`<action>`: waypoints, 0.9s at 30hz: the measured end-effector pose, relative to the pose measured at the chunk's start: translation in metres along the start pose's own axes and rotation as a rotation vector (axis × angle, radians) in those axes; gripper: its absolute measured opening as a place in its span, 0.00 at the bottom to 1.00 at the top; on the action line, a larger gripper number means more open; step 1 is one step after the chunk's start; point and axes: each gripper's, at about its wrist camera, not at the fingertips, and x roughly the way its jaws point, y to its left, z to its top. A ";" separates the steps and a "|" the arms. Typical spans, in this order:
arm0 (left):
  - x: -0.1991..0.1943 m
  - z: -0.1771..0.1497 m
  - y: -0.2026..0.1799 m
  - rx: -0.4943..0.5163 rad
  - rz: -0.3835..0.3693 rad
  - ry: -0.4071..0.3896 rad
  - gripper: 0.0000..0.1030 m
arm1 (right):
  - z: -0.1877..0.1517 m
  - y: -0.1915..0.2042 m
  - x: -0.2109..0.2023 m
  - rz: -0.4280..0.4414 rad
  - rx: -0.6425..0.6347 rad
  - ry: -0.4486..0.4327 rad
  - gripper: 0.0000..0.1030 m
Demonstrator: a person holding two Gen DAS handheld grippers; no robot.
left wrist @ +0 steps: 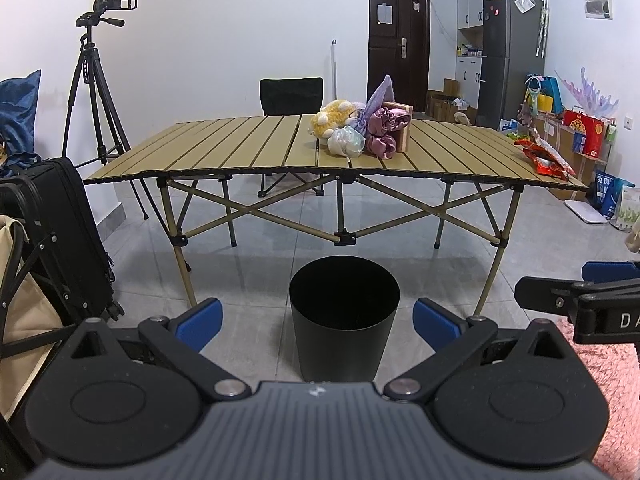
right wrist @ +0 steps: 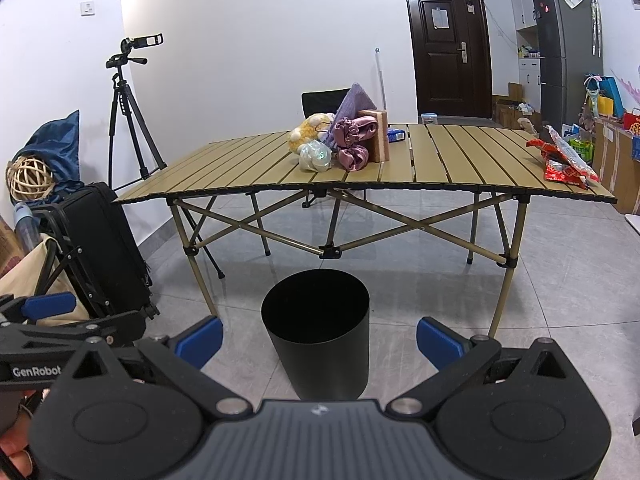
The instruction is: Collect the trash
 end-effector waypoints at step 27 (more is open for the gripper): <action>0.000 0.001 -0.001 -0.004 0.003 -0.005 1.00 | -0.004 -0.001 0.001 -0.001 -0.003 -0.003 1.00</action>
